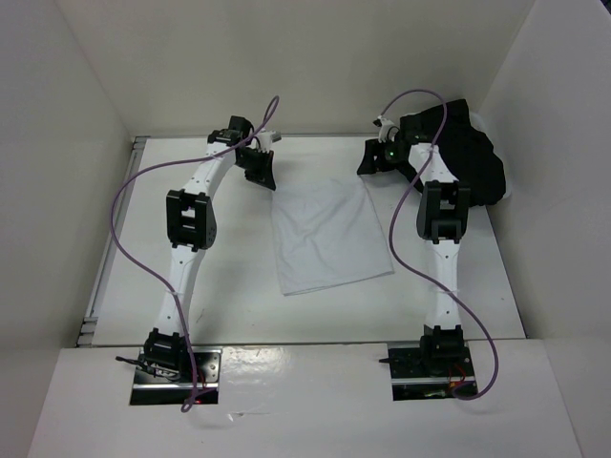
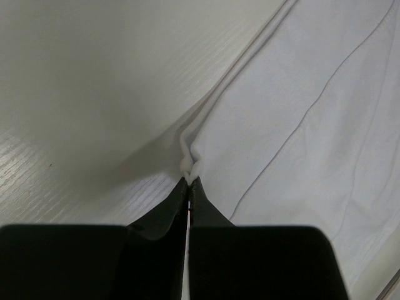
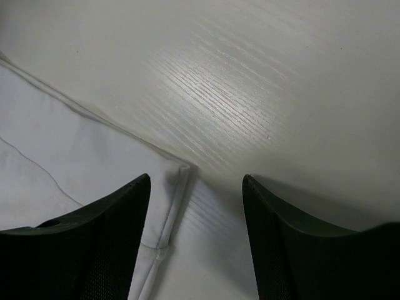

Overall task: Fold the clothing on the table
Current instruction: Fold the skirt

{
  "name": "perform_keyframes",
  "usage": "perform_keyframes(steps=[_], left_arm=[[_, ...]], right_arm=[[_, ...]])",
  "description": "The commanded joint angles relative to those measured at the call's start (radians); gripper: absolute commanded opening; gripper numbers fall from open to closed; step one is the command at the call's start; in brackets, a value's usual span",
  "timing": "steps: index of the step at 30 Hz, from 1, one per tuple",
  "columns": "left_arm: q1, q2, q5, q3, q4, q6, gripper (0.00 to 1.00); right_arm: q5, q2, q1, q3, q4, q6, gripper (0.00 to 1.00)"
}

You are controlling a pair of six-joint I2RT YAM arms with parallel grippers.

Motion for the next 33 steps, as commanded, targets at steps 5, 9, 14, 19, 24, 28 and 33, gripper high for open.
perform_keyframes(steps=[5,9,14,19,24,28,33], left_arm=[[0.008,0.020,0.007,0.037,-0.011,0.012,0.00],[0.008,0.020,0.007,0.037,-0.020,0.012,0.00],[0.008,0.020,0.007,0.037,-0.020,0.012,0.00],[0.008,0.020,0.007,0.037,-0.020,0.021,0.00],[0.008,0.020,0.017,0.037,-0.020,0.021,0.00],[0.008,0.020,0.017,0.046,-0.020,0.021,0.00],[0.008,0.020,0.017,0.046,-0.020,0.021,0.00]], right_arm=[[0.037,-0.016,0.030,-0.047,-0.062,-0.022,0.65],[0.037,-0.016,0.030,-0.047,-0.071,-0.031,0.65],[0.027,-0.016,0.039,-0.038,-0.082,-0.042,0.65],[0.027,-0.016,0.049,-0.027,-0.102,-0.062,0.65],[0.027,-0.016,0.058,-0.027,-0.123,-0.071,0.62],[0.027,-0.016,0.068,-0.018,-0.134,-0.080,0.54],[0.036,-0.016,0.068,-0.018,-0.134,-0.089,0.40]])
